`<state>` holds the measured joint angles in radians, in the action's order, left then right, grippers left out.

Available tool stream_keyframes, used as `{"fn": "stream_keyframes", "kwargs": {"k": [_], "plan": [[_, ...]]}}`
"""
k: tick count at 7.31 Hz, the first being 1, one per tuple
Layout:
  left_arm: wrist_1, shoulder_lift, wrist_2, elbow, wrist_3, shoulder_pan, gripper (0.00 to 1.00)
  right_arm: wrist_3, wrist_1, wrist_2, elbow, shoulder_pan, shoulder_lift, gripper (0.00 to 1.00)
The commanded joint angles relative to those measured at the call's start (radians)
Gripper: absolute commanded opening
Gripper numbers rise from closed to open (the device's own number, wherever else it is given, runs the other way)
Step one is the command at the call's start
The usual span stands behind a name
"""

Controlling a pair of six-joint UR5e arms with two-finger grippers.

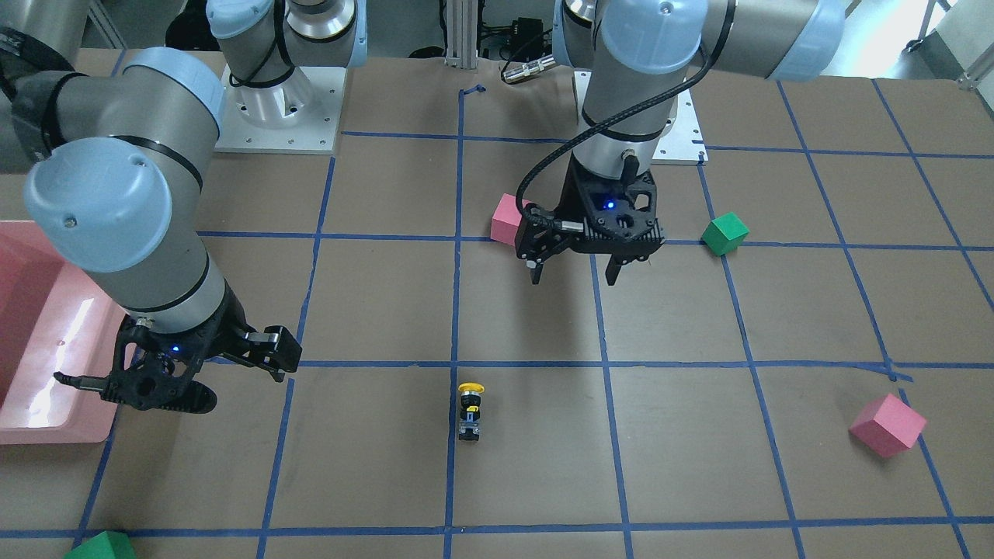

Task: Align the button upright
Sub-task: 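Withdraw the right gripper while the left arm reaches over the switch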

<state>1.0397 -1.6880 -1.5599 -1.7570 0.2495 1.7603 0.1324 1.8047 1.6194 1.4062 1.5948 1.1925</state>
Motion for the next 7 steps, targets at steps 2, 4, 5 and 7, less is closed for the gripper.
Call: {"fn": "stream_keyframes", "kwargs": {"k": [2, 4, 5, 7], "plan": [[-0.223, -0.169, -0.008, -0.004, 0.140, 0.082, 1.00, -0.002, 0.077, 0.035, 0.004, -0.010, 0.010, 1.00], [-0.331, -0.255, -0.035, -0.004, 0.203, 0.132, 0.98, -0.001, 0.097, 0.069, 0.004, -0.025, 0.024, 1.00], [-0.386, -0.292, -0.098, -0.005, 0.205, 0.151, 0.98, -0.004, 0.145, 0.059, 0.004, -0.027, 0.028, 1.00], [-0.511, -0.329, -0.105, -0.048, 0.206, 0.168, 0.98, -0.002, 0.156, 0.076, 0.004, -0.033, 0.038, 1.00]]}}
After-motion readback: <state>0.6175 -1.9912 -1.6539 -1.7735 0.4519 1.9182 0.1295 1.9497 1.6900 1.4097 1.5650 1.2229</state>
